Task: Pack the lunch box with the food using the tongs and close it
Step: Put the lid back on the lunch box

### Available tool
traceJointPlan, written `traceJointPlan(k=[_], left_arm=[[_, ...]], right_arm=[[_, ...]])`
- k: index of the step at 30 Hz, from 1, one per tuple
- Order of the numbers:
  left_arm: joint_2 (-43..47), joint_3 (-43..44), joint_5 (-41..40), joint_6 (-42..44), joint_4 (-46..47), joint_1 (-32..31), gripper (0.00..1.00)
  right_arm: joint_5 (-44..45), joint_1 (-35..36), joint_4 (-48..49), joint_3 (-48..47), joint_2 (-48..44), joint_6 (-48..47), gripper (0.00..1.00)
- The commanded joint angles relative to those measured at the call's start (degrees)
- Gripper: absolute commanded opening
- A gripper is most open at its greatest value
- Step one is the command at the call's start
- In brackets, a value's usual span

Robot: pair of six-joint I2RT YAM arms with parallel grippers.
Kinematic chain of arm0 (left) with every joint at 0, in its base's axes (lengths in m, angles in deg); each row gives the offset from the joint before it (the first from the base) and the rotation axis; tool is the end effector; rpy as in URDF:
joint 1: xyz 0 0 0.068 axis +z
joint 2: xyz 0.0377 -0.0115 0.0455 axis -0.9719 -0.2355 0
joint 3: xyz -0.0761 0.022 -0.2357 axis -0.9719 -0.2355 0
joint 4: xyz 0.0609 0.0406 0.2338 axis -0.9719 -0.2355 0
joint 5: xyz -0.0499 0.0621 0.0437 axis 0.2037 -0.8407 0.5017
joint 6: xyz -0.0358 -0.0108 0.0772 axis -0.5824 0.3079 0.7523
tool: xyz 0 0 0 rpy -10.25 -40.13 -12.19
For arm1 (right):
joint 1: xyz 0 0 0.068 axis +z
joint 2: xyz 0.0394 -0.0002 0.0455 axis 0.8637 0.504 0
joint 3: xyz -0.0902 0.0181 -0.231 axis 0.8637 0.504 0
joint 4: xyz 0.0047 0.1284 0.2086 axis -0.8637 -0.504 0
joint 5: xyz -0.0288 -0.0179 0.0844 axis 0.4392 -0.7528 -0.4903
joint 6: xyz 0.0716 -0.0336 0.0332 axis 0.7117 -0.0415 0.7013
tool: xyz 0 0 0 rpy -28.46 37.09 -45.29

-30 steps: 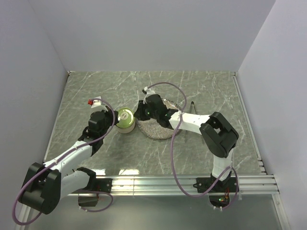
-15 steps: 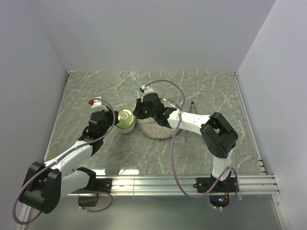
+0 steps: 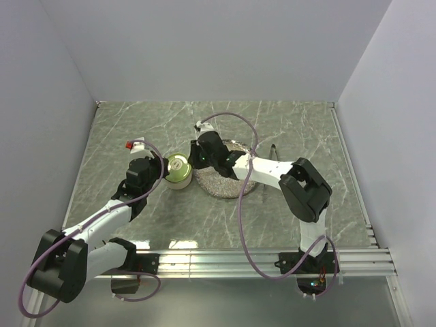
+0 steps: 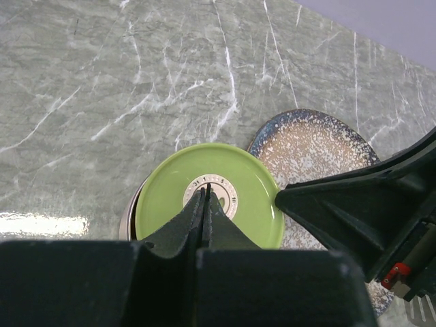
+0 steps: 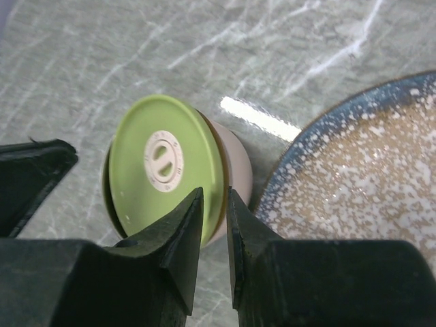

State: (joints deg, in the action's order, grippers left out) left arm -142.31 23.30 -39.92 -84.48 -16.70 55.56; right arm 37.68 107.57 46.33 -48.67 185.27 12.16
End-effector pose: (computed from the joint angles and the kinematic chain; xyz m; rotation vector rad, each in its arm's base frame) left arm 0.2540 -0.0821 0.1927 -0.3112 1.8395 -0.4795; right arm 0.3062 0.3357 0.1870 -0.3903 2.1449 0.7468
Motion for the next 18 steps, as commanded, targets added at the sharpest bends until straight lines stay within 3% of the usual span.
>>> traceJointPlan(k=[1,11,18], left_arm=[[0.3,-0.1,0.6,0.8,2.7,-0.1,0.02],[0.6,-0.4,0.5,0.7,2.8,-0.1,0.02],[0.7,-0.5,0.4,0.8,2.8,-0.1,0.01]], right_arm=[[2.3,0.7,-1.1,-2.6,0.2,-1.3,0.28],[1.1,0.9,-3.3,-4.3,2.6,-1.7,0.27],[0.7,0.9,-3.9,-5.6,3.8,-1.9,0.20]])
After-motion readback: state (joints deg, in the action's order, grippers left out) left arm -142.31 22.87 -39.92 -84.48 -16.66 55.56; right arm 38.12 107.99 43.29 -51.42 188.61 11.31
